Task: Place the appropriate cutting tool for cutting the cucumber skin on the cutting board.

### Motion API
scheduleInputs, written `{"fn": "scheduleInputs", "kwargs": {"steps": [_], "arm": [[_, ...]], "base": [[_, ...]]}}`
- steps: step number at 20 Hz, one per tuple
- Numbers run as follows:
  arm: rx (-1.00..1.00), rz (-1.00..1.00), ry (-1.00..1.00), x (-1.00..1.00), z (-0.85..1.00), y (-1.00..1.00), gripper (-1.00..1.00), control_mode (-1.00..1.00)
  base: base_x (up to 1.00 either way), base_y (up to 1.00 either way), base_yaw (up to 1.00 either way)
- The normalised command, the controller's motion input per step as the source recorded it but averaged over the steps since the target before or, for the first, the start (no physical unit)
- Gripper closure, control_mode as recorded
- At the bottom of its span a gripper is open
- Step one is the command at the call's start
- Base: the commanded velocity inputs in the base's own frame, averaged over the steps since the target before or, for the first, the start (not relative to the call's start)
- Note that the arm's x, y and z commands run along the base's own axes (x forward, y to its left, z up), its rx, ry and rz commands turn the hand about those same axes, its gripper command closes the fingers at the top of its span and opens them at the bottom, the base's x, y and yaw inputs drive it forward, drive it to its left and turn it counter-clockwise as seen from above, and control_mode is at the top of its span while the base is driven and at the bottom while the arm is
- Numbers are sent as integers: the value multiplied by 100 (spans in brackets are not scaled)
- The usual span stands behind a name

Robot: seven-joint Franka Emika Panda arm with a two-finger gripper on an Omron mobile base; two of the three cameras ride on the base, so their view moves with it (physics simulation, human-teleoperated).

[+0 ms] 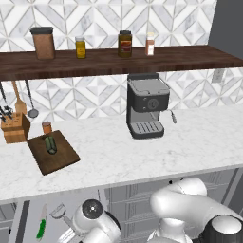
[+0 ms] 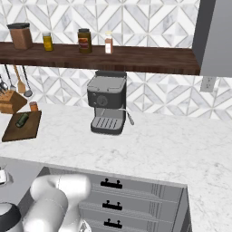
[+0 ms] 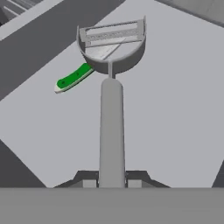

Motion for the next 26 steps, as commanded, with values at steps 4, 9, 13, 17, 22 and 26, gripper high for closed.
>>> {"fn": "scheduleInputs", "kwargs": {"steps": [4,9,13,17,22,26], "arm": [[1,0,-4,-17,15,-8,100,-100],[12,0,0,-10,66,-15,100,-100],[19,0,2,-3,100,-28,100,-100],[14,0,4,-1,100,-24,100,-100],[5,-1,2,1,35,-7,100,-100],[0,-4,21,21,96,-3,100,-100]], "base": [[0,0,0],[0,0,0],[0,0,0],[0,0,0],[0,0,0],[0,0,0]]}}
